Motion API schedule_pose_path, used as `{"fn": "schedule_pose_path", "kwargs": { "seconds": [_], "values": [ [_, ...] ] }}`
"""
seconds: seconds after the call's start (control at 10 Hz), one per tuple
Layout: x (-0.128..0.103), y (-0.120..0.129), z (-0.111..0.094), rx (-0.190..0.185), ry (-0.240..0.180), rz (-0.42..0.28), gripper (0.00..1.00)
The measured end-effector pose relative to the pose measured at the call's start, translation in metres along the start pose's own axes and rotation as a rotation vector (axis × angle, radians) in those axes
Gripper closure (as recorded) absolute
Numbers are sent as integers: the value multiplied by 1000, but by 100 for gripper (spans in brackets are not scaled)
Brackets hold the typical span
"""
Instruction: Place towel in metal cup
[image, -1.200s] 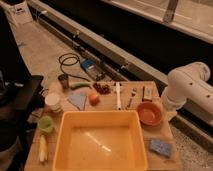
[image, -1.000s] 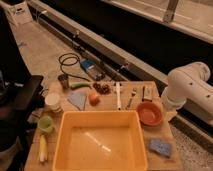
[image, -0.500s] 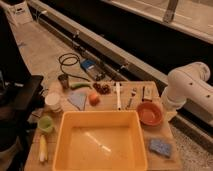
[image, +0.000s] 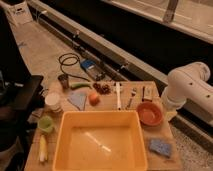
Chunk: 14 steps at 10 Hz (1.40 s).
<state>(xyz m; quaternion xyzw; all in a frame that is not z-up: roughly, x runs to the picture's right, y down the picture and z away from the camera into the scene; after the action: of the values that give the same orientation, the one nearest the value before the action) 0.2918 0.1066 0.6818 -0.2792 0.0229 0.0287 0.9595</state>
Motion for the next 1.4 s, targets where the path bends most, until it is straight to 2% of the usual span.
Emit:
{"fn": "schedule_pose_path", "kwargs": {
  "seconds": [0.8, 0.9, 1.0, 1.2, 1.3, 1.4],
  "values": [
    [0, 0, 0, 1, 1, -2, 35],
    [0, 1, 1, 11, 3, -18, 35],
    [-3, 3, 5, 41, 6, -78, 35],
    [-12, 9, 7, 105, 6, -244, 35],
    [-20, 11, -2, 164, 14, -357, 35],
    [-30, 10, -10, 195, 21, -394, 35]
  ]
}}
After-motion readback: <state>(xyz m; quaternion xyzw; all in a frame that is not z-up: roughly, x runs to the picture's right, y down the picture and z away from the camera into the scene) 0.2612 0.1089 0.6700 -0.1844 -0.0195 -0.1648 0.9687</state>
